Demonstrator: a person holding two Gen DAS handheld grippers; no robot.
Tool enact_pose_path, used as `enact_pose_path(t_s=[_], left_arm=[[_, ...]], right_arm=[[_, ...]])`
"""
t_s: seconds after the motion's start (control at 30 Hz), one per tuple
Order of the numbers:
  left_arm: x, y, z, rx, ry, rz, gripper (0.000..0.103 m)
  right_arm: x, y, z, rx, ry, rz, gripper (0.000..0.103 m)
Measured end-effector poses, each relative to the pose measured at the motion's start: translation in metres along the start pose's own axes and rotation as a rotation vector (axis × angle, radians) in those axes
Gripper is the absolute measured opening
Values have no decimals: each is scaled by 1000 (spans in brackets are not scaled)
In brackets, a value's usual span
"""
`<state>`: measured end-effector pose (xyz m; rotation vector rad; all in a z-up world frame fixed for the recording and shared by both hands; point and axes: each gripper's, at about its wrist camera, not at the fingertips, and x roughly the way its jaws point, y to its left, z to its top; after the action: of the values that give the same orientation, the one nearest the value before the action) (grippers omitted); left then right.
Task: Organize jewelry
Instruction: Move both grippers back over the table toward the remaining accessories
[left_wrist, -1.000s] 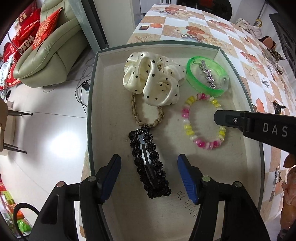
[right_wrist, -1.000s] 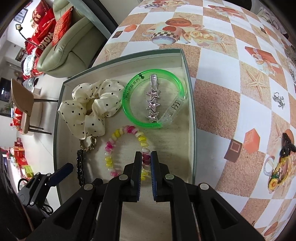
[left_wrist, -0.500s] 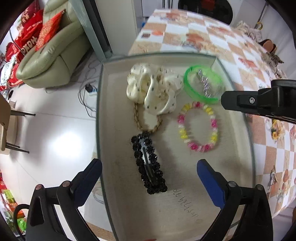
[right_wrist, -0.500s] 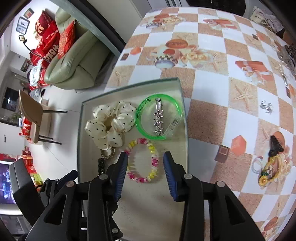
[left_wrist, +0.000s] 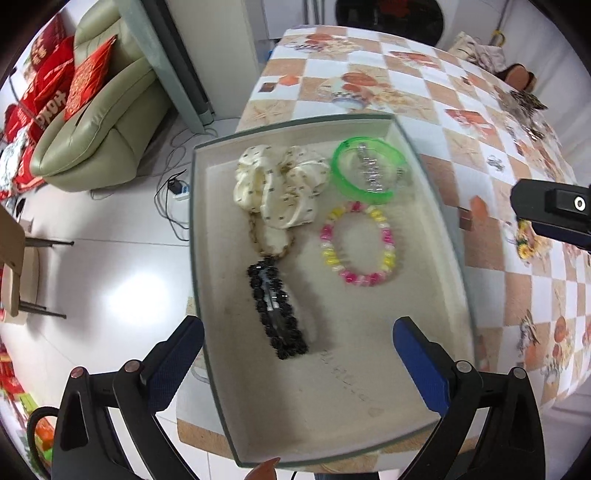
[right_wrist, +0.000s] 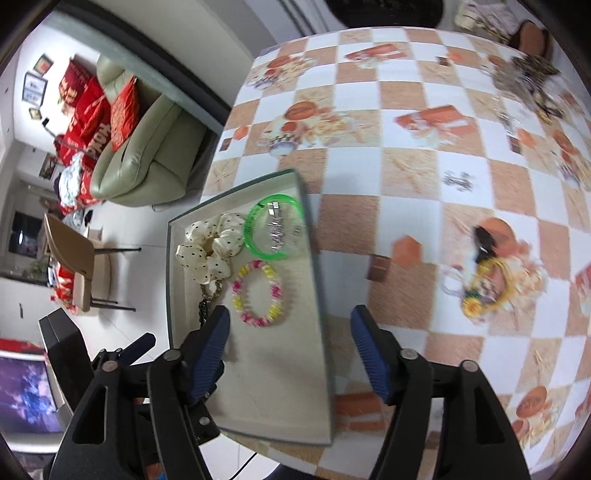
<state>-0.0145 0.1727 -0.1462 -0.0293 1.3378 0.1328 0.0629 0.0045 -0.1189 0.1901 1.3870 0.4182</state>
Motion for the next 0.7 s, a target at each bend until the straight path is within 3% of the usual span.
enact_pose_path(t_s=[0.03,0.37,0.4,0.43,0.7], left_arm=[[-3,-5,0,10,-2,-4,103],[-25,-56,14,119,-35,-37,103],[-26,-59,16,125,-37,-39,103],[-28,-65,18,133,-41,-40,103],[-31,-101,34,194,-49,-78,103]], right_arm=[[-5,-6,-2,11,-3,-1,82],[-53,-80,-33,163,-61,-53,85],[-56,-86,-36,168,-69,-61,90],[-59,-92,-39,173,-74,-70,103],[-76,-140,-66,238,-69,-141,103]])
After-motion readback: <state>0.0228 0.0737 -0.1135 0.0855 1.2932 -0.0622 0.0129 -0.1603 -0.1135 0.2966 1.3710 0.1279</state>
